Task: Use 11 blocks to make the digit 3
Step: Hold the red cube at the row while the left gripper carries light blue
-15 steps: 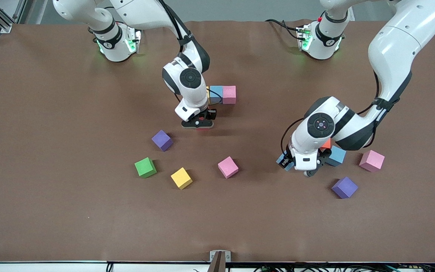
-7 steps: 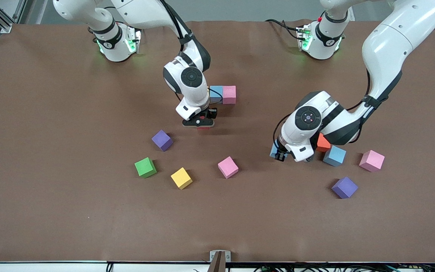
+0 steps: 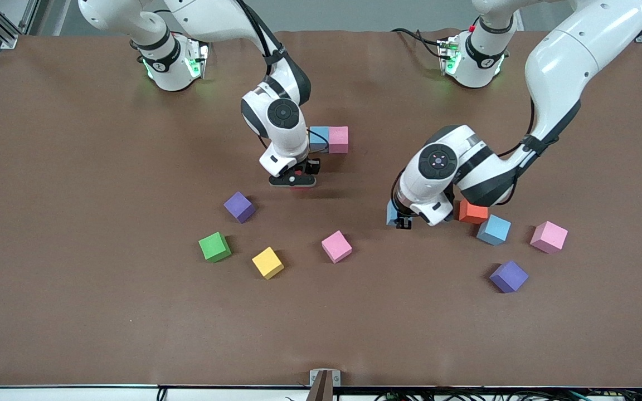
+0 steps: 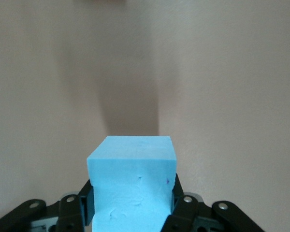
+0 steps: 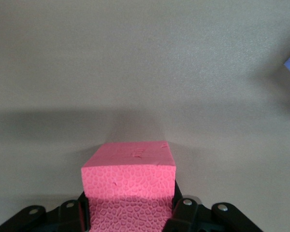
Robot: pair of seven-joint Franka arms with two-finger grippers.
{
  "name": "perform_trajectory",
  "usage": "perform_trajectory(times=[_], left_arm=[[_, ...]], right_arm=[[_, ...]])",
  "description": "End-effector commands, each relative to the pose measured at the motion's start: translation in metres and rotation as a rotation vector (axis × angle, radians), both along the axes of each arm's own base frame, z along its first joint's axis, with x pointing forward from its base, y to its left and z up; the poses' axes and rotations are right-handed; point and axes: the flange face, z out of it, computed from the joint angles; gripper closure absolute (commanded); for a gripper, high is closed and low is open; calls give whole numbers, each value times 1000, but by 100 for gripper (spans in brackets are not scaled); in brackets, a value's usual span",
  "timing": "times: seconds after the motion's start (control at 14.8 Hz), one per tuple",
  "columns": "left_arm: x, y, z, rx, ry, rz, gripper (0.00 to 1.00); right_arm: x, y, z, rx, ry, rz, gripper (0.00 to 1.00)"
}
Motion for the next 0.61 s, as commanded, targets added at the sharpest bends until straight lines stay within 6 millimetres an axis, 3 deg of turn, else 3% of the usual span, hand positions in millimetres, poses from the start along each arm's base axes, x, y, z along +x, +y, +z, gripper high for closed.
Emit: perform_trajectory(times=[0.0,0.07,0.13,0.54], left_arm=[[-11,-9,5,27,-11,79,51],[-13,-11,5,28,-10,97,51],[-17,-18,5,28,-9,98,51],[-28,-34,2,31,-12,54,50]], right_arm=[[-11,-5,5,-2,13,-14,80],[-10,-6,5,-1,12,-17,71],[-10,-5,6,1,10,-17,69],[-7,-5,7,5,1,-2,66]])
